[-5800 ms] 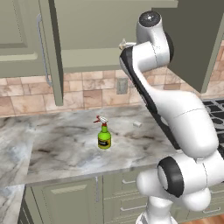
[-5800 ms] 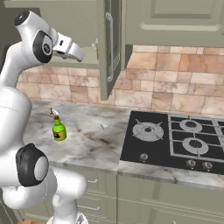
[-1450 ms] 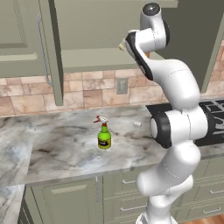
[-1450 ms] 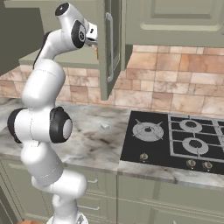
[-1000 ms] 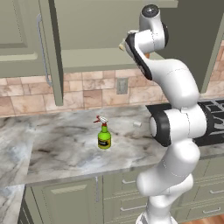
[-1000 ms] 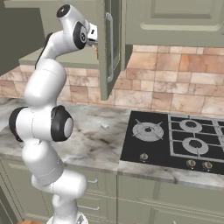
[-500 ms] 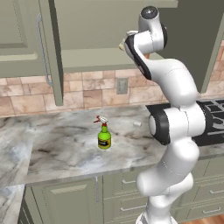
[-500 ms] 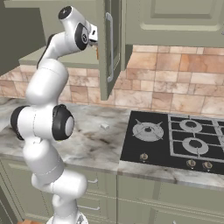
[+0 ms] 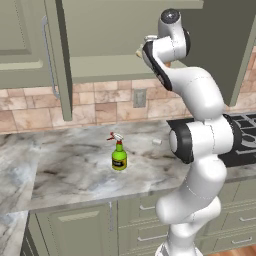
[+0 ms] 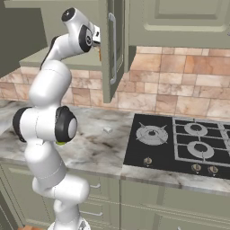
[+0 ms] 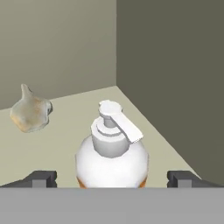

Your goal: Pick the soap dispenser and spray from the cabinet and place them on the counter.

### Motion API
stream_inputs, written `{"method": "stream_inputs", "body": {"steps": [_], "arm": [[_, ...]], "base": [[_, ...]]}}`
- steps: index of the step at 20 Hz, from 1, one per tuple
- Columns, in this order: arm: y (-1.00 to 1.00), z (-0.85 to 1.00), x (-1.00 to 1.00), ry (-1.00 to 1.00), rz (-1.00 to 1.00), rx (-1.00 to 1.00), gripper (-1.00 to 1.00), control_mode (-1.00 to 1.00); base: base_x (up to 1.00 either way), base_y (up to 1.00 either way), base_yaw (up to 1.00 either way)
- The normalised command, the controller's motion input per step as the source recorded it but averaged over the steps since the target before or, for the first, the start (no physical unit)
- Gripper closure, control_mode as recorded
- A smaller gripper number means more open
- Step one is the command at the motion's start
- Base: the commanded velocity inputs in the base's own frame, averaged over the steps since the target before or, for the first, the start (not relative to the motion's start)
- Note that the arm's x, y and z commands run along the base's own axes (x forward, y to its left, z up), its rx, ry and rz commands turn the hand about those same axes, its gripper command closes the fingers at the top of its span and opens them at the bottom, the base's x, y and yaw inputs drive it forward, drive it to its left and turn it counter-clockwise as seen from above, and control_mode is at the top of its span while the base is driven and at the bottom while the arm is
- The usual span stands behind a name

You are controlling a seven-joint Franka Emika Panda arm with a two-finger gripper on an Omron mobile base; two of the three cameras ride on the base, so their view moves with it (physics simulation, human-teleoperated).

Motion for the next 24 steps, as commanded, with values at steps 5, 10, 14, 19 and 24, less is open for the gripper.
{"method": "stream_inputs", "body": {"steps": [5,10,14,19,24], "arm": [[-0.02,-0.03,0.09,-0.02,0.00,0.00,-1.00,-1.00],[0.00,-0.02,0.04,-0.01,0.00,0.00,1.00,-1.00],[0.00,0.00,0.00,0.00,0.00,0.00,1.00,-1.00],[0.00,0.00,0.00,0.00,0.00,0.00,1.00,-1.00],[0.00,0.02,-0.08,0.00,0.00,0.00,1.00,-1.00]], "base": [[0.00,0.00,0.00],[0.00,0.00,0.00],[0.00,0.00,0.00],[0.00,0.00,0.00],[0.00,0.00,0.00]]}}
